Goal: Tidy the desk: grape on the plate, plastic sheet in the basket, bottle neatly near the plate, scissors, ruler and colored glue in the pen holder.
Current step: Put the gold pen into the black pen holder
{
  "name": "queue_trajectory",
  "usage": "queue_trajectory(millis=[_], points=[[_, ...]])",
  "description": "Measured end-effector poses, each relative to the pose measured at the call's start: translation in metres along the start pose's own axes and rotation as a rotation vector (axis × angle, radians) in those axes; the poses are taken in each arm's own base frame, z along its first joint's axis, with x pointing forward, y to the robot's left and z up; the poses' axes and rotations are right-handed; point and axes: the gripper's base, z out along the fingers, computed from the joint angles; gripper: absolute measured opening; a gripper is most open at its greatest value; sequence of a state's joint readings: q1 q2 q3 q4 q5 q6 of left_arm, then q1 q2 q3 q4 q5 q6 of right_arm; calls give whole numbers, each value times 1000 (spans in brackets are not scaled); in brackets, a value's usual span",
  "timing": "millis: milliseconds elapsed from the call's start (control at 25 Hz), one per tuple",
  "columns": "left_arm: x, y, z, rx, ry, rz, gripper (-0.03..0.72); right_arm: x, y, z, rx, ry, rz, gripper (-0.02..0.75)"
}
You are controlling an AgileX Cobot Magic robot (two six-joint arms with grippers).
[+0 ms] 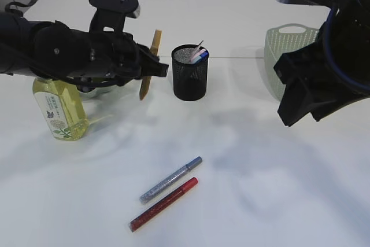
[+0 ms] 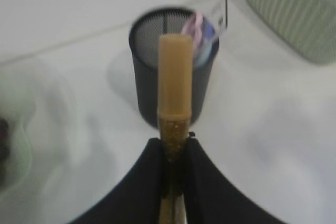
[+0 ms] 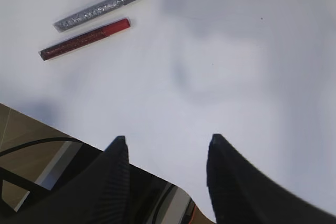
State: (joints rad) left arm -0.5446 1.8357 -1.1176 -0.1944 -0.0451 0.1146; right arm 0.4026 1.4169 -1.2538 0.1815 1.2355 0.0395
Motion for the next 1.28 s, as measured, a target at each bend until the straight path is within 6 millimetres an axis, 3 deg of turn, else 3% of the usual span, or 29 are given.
queue_trajectory(millis=[200,360,720,960,1280], points=[[-25,4,-4,-39,-279,-32,73,0,0,0,0,0,0,386],[-35,5,4,-54,-385,-38,75,0,0,0,0,0,0,386],[-53,3,53,-48,-428,-43,80,0,0,0,0,0,0,386],[-61,2,74,-36,-437,-62,83,0,0,0,2,0,-1,386],[-55,1,99,-21,-410,-108,87,0,0,0,3,0,-1,386]])
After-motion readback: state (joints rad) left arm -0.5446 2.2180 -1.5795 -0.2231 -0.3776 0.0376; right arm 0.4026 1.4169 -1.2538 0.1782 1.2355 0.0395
